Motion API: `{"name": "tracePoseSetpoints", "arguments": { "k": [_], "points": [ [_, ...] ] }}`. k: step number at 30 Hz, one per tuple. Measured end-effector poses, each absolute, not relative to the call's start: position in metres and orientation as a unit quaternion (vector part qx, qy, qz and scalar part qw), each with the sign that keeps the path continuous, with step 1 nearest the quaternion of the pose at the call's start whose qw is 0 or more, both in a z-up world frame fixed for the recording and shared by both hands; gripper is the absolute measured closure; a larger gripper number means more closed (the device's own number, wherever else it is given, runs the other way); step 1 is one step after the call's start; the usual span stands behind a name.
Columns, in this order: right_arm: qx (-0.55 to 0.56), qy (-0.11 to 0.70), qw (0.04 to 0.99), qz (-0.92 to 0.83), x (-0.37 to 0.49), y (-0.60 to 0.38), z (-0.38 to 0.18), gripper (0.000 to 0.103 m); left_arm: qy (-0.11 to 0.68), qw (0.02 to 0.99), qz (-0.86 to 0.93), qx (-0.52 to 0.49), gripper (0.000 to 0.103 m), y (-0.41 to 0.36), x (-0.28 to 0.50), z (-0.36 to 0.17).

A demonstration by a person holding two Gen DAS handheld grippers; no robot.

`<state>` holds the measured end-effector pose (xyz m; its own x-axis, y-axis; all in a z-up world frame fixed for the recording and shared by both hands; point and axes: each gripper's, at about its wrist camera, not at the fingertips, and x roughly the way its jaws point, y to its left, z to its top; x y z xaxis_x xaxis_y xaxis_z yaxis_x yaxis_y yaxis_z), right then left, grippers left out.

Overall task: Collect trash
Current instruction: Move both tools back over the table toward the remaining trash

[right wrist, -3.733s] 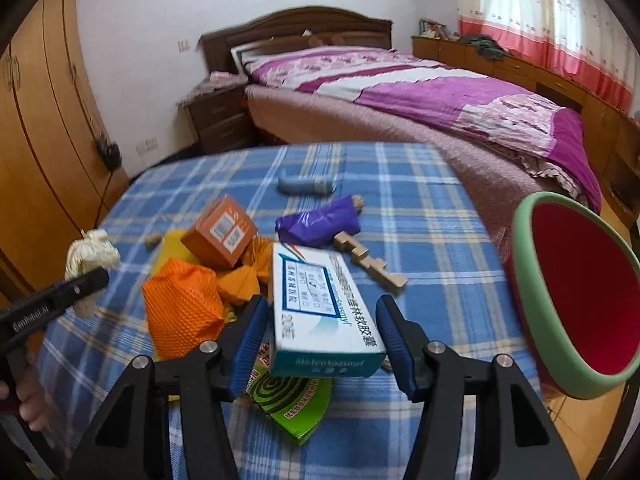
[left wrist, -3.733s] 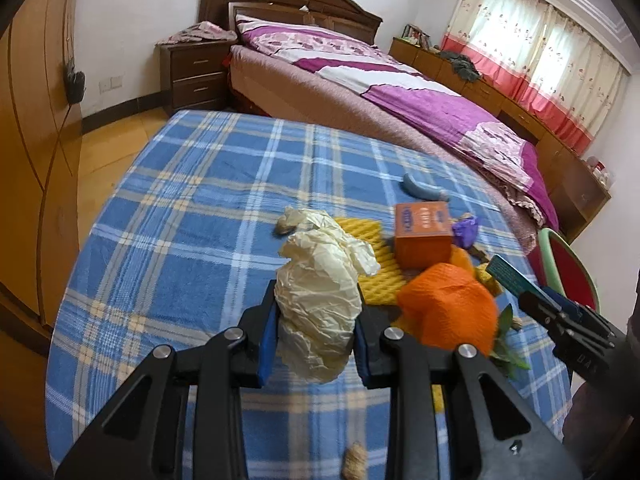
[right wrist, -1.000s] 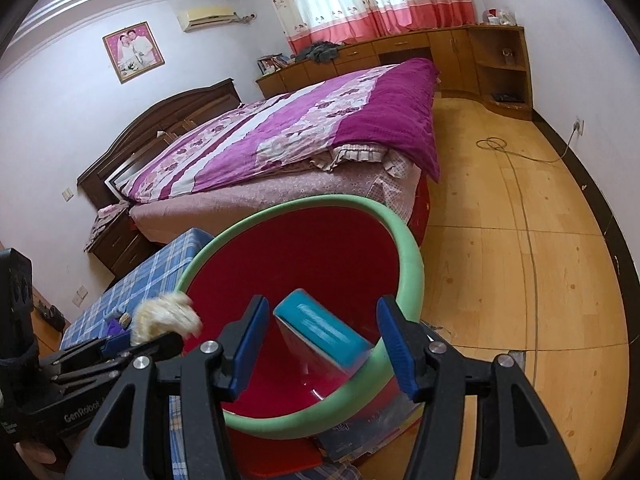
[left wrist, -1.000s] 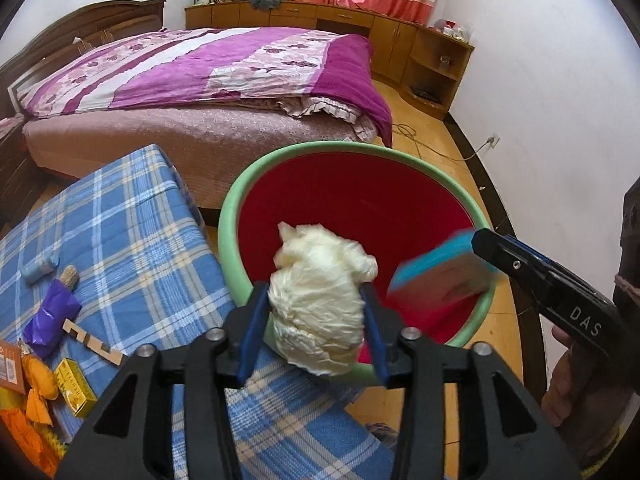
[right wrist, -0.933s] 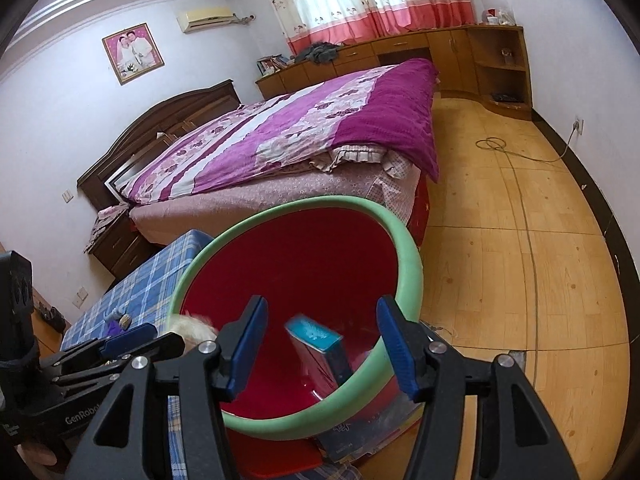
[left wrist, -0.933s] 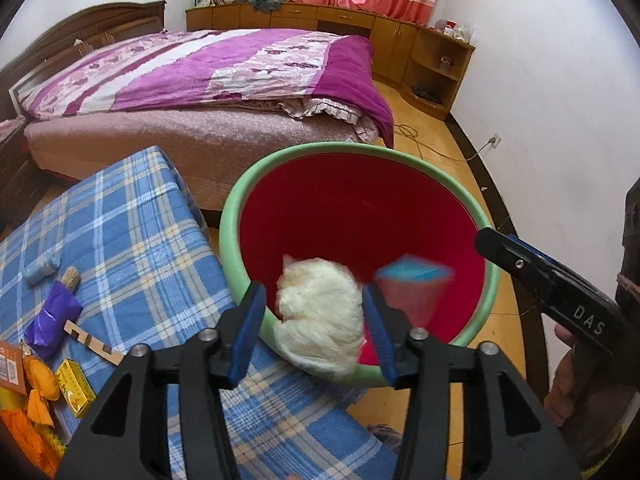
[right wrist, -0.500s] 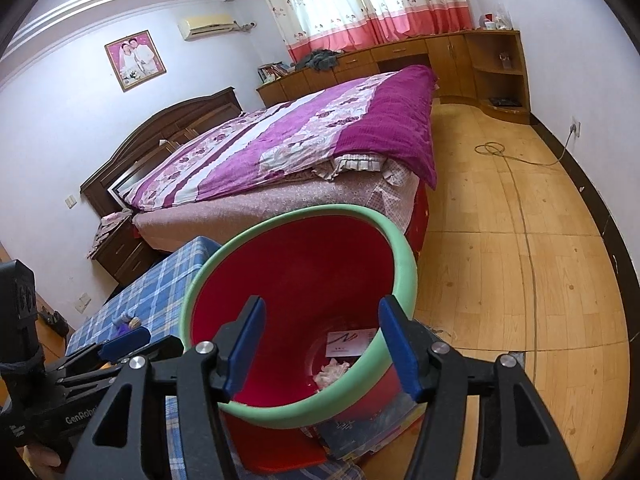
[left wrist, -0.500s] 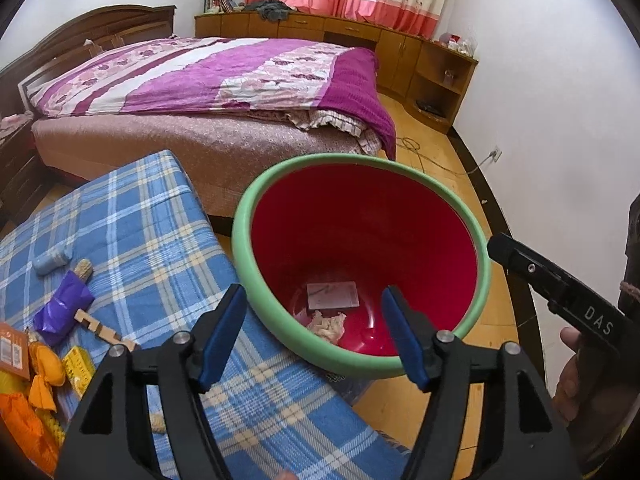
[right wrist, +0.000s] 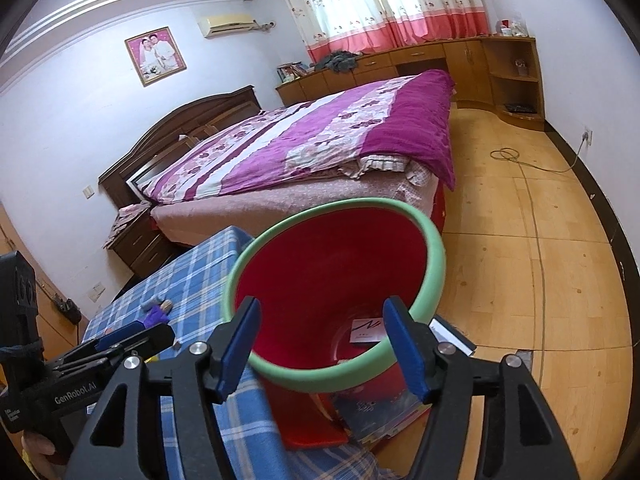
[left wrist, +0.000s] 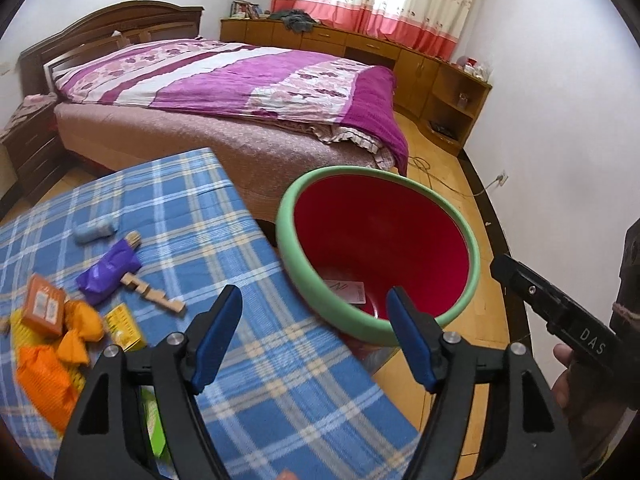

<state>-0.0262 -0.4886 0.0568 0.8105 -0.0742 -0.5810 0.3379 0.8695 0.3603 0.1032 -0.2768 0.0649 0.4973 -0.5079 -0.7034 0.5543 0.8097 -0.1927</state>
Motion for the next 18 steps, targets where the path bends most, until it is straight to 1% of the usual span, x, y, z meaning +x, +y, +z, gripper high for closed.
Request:
{"name": "tracePoseSetpoints", "arguments": {
  "k": [14,18],
  "points": [
    [0.226,0.312,0.921,-0.059,-0.02,-0.43,0.05,0.034,0.404,0.882,-0.244,0.0,0.029,-0.2,0.089,0.07],
    [0.222,0.32,0.92,-0.049,-0.017,-0.411,0.047,0.032,0.403,0.888,-0.223,-0.012,0.029,-0.177,0.088,0.068]
  ]
}}
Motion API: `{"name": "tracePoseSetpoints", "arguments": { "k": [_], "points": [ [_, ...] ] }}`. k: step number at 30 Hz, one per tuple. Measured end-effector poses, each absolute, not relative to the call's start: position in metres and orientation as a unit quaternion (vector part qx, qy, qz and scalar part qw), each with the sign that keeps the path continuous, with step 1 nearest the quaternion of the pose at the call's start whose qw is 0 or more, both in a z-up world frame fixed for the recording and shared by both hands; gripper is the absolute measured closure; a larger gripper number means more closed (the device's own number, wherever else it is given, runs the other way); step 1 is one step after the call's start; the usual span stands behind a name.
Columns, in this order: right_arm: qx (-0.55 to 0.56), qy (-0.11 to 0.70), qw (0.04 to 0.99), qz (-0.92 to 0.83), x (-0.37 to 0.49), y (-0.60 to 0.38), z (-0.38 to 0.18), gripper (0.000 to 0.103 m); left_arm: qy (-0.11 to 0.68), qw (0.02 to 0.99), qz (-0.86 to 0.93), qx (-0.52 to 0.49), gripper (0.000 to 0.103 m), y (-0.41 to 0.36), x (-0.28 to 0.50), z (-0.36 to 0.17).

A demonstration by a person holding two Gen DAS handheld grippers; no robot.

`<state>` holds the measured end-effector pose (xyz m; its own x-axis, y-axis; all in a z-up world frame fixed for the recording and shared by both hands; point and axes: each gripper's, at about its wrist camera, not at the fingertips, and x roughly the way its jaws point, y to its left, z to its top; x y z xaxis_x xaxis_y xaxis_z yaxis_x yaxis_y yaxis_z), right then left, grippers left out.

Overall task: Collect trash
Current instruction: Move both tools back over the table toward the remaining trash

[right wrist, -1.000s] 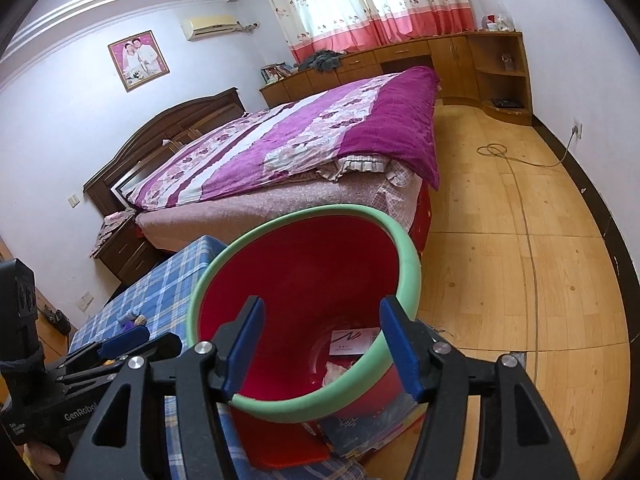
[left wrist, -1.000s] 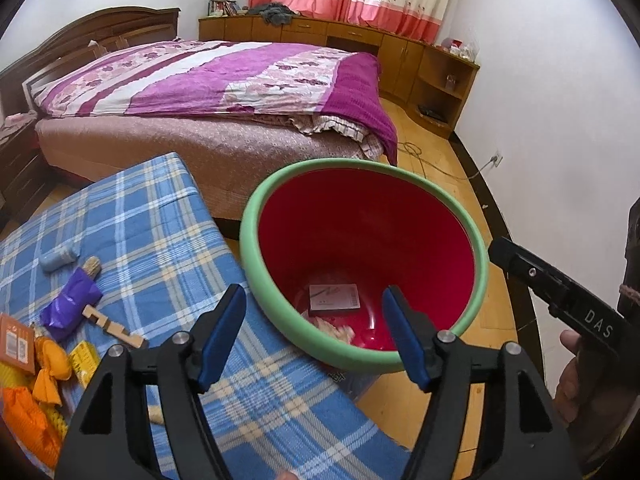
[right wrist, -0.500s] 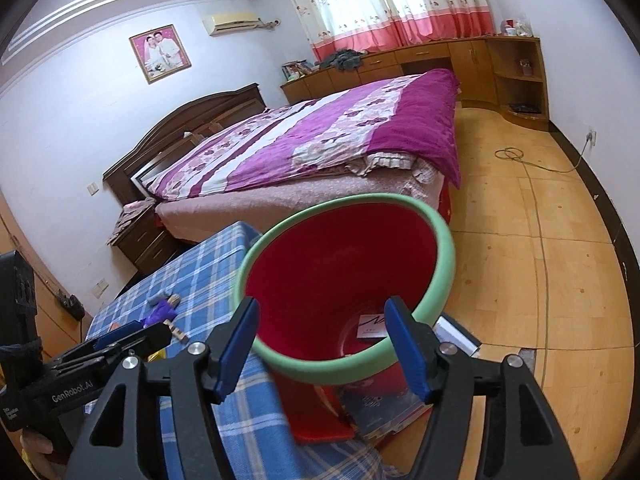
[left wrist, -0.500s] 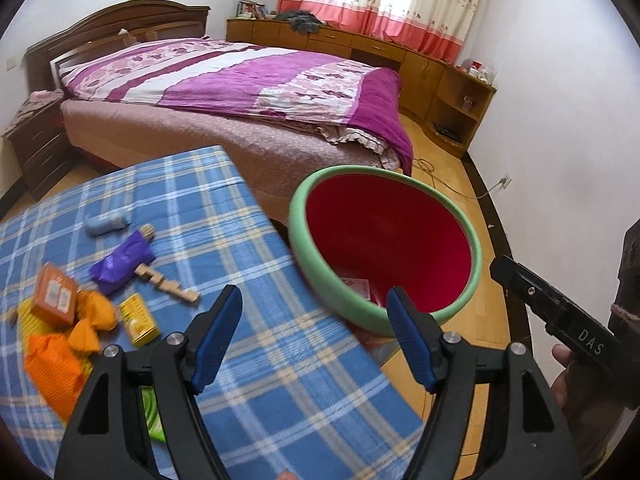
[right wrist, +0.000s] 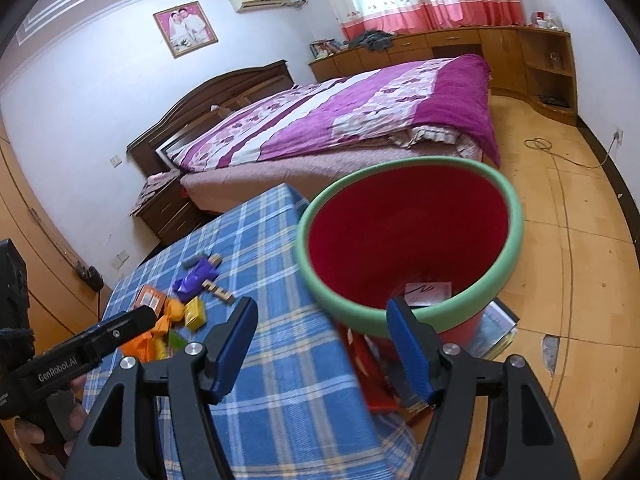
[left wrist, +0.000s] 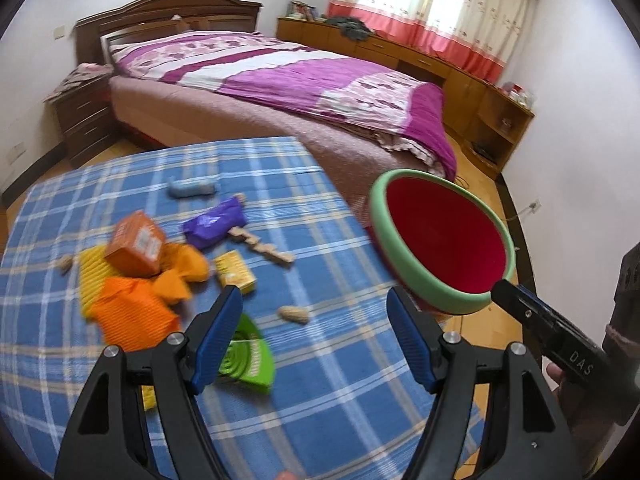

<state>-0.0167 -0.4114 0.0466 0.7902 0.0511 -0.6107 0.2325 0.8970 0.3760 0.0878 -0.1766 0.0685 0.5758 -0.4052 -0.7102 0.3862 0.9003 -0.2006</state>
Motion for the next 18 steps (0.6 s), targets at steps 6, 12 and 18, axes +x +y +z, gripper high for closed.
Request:
{"name": "tracePoseSetpoints", "arguments": {
  "k": [6,12,18],
  "points": [
    [0.216,0.33,0.918,-0.039,-0.012,-0.391,0.044,0.029,0.407,0.894,-0.183,-0.023,0.029,-0.144,0.094,0.062],
    [0.211,0.341,0.916,-0.031,-0.005,-0.376,0.039,0.026,0.396,0.908,-0.135,-0.019,0.029,-0.117,0.098,0.054],
    [0.204,0.355,0.912,-0.026,0.002,-0.365,0.032,0.026,0.408,0.906,-0.106,-0.029,0.029,-0.096,0.111,0.04]
  ]
}}
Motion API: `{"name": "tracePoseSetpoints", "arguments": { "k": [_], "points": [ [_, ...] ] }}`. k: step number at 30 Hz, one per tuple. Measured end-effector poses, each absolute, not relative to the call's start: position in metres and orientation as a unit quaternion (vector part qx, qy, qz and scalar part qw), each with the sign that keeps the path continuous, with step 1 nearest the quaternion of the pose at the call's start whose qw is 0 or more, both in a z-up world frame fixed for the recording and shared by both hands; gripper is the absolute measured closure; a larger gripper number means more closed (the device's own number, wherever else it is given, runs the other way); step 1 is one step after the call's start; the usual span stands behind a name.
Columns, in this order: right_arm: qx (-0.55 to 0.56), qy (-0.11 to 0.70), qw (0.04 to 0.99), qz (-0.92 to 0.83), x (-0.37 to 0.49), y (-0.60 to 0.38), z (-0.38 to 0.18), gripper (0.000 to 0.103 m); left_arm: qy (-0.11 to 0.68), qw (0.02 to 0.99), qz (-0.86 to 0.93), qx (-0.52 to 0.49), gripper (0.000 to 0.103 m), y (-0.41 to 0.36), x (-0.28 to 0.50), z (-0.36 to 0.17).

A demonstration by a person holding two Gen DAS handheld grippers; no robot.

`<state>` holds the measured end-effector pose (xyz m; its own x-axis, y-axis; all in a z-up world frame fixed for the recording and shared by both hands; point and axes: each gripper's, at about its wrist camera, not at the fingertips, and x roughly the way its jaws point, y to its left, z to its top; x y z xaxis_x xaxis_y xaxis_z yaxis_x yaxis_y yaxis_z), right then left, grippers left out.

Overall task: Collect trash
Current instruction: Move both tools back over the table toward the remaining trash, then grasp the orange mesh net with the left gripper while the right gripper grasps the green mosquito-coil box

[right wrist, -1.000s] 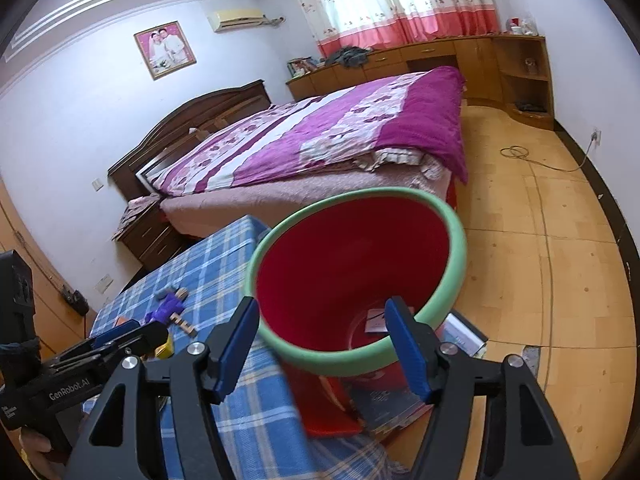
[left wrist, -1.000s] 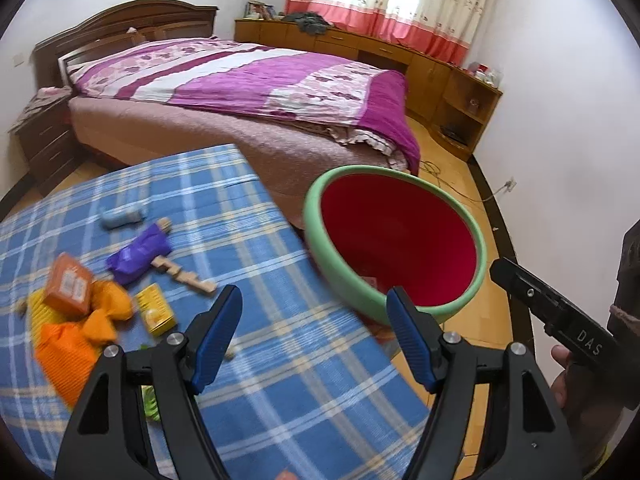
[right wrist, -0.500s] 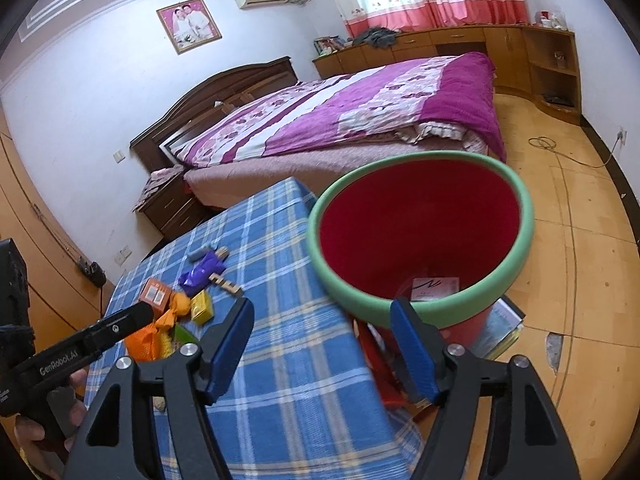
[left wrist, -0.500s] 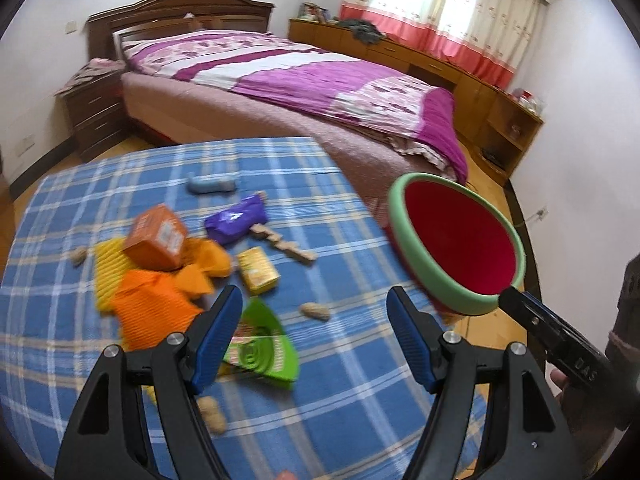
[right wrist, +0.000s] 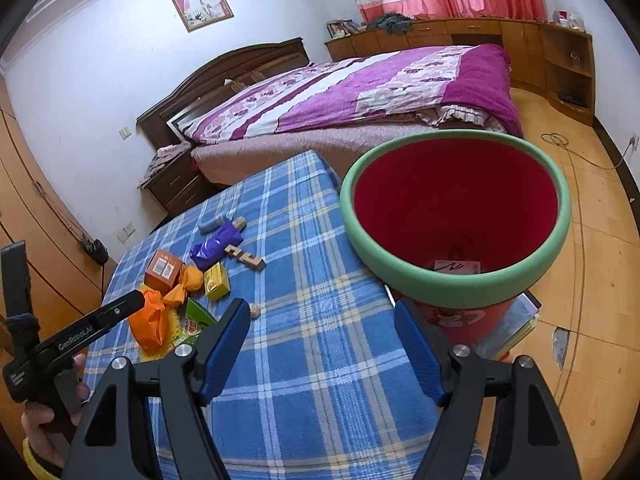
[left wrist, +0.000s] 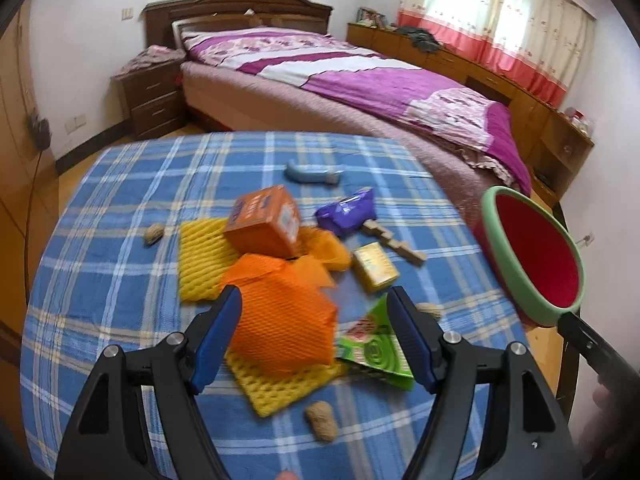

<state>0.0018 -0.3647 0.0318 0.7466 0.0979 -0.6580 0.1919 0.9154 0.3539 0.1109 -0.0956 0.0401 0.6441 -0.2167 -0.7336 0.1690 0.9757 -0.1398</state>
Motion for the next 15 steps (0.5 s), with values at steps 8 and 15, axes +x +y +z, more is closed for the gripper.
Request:
{"name": "tracePoseSetpoints", "arguments": {
  "k": [8,15],
  "points": [
    [0.203,0.371,0.906,-0.025,0.008,-0.359,0.023,0.026,0.437,0.894,-0.093,-0.028,0.029,-0.086,0.127,0.013],
    [0.199,0.38,0.903,-0.022,0.014,-0.353,0.018,0.026,0.469,0.874,-0.112,-0.056,0.046,-0.081,0.131,-0.003]
  ]
}}
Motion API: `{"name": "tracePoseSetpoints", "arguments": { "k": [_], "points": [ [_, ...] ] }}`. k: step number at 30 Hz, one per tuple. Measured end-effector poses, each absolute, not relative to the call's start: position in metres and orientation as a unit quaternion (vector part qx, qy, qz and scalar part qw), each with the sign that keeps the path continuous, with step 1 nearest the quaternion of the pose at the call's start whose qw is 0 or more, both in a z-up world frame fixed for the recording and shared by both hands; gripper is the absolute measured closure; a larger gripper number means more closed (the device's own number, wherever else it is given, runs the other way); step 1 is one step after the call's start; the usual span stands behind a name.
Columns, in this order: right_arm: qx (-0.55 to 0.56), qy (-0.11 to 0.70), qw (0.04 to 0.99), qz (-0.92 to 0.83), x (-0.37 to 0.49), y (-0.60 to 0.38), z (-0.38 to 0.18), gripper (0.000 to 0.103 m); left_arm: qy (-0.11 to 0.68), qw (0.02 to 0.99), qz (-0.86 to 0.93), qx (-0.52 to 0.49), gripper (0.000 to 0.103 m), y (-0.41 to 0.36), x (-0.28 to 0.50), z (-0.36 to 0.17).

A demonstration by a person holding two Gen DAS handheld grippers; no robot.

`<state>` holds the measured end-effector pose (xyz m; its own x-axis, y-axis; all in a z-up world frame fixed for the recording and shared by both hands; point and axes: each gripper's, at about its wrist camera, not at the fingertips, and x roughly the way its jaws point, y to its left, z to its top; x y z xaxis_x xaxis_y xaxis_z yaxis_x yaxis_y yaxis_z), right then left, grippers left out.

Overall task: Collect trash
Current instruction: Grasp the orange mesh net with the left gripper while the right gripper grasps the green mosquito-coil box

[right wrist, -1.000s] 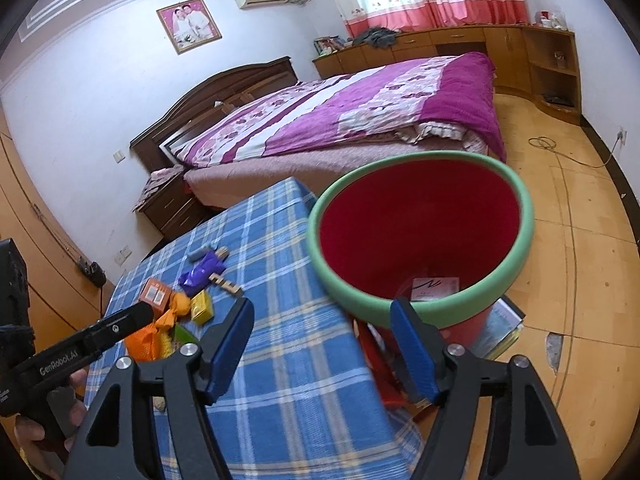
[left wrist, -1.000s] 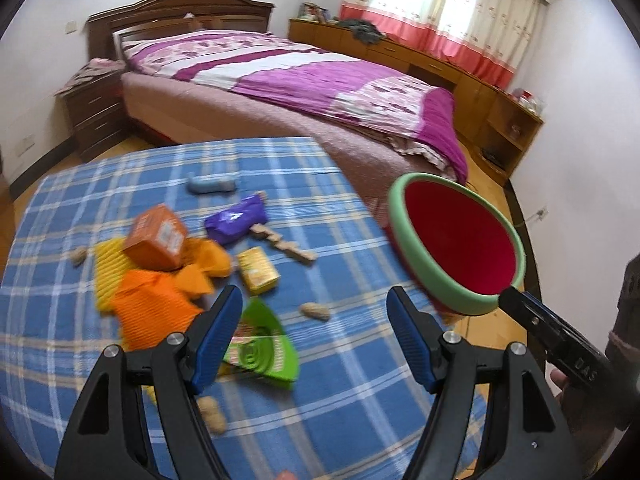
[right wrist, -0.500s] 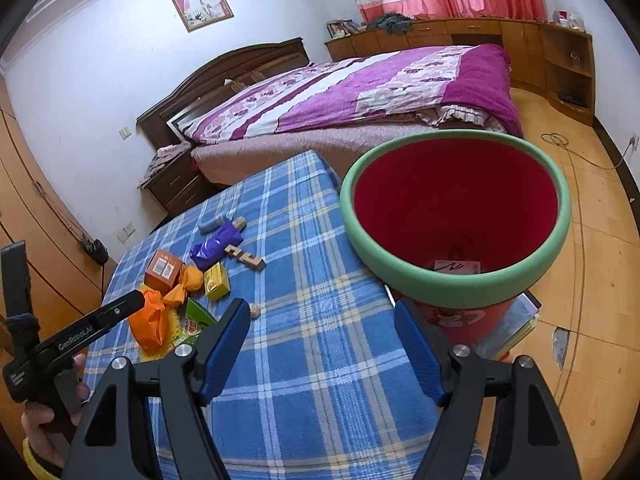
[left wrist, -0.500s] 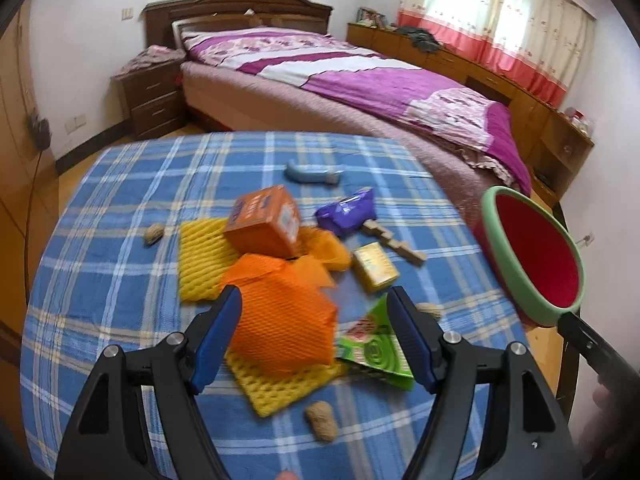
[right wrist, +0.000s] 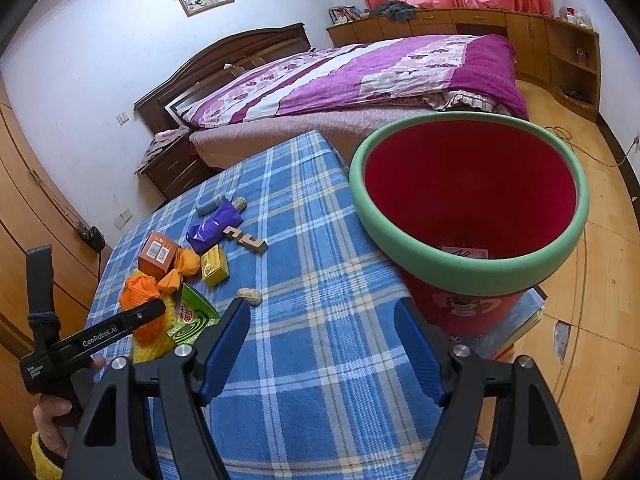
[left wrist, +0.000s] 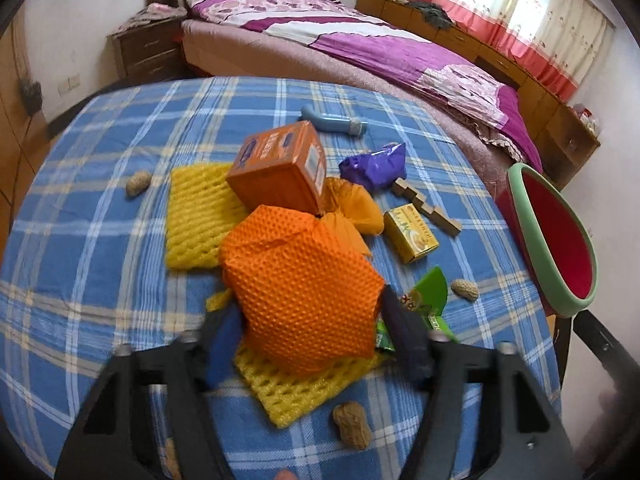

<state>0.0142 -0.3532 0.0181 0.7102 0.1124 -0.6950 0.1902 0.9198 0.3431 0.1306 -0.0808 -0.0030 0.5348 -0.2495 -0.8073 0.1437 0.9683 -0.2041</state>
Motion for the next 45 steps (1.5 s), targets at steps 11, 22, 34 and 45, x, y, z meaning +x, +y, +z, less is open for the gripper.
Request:
{"name": "tracePoseSetpoints", "arguments": {
  "k": [11,22,34,45],
  "points": [
    [0.176,0.39,0.904,0.006,0.022,-0.33,0.02,0.026,0.44,0.884,-0.137,-0.075,0.078,-0.069,0.119,0.014],
    [0.148,0.416,0.894,0.075,0.043,-0.276,0.014,0.018,0.422,0.893,-0.125,-0.092,0.083,-0.04,0.109,0.024],
    [0.102,0.437,0.889,0.086,0.068,-0.225,-0.003,0.018,0.423,0.894,-0.103,-0.109,0.083,-0.011,0.105,0.017],
    [0.071,0.449,0.888,0.07,0.083,-0.21,-0.017,0.018,0.422,0.894,-0.101,-0.113,0.083,-0.005,0.102,0.012]
  ]
}}
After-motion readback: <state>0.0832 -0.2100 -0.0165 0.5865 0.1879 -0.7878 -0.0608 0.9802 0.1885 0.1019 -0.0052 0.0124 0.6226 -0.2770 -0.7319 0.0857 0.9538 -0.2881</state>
